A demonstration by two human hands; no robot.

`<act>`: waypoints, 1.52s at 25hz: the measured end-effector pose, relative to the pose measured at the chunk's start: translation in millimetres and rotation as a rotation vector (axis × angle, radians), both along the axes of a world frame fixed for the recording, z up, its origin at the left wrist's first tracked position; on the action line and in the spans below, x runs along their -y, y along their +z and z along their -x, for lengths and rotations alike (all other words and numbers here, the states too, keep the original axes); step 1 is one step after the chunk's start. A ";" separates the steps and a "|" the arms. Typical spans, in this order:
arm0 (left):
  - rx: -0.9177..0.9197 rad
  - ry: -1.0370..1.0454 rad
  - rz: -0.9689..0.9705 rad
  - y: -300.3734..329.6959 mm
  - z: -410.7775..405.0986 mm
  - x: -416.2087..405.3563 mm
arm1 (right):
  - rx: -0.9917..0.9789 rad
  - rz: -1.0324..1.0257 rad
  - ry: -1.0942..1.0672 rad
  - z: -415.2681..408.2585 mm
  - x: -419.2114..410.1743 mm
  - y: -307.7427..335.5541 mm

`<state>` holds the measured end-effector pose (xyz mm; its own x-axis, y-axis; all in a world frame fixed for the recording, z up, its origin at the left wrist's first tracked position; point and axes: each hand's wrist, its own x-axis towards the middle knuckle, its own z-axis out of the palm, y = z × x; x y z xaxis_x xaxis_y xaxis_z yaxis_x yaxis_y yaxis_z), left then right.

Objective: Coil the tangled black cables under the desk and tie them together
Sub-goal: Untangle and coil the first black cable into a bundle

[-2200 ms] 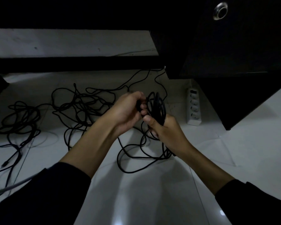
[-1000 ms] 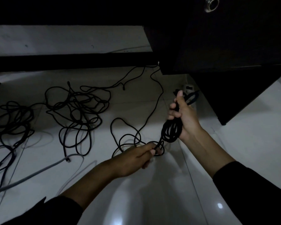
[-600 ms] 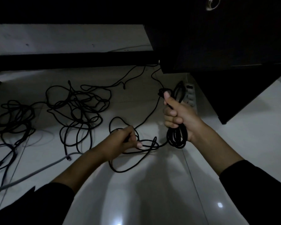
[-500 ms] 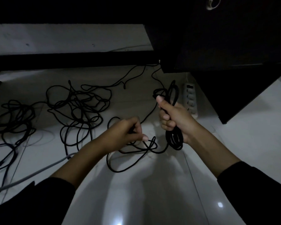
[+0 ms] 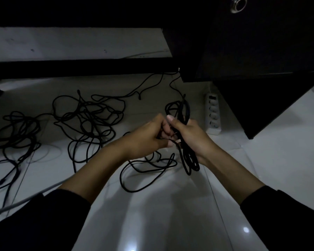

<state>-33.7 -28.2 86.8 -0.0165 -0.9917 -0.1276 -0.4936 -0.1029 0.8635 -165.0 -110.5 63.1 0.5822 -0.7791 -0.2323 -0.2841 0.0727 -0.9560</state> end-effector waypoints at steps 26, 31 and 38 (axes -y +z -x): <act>-0.287 0.287 0.149 -3.2 -38.8 5.7 | 0.113 0.198 0.052 4.8 -6.8 8.4; -0.528 0.466 0.202 3.7 -29.7 14.6 | 0.087 0.252 0.042 2.4 -7.4 -1.1; -0.548 0.551 0.250 3.2 -12.3 22.3 | 0.190 0.136 0.048 -9.3 -24.1 -4.7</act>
<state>-21.5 -50.5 90.0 0.4864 -0.8736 -0.0168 0.0706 0.0201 0.9973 -155.7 -86.4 58.5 0.6426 -0.7662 -0.0100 -0.0983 -0.0696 -0.9927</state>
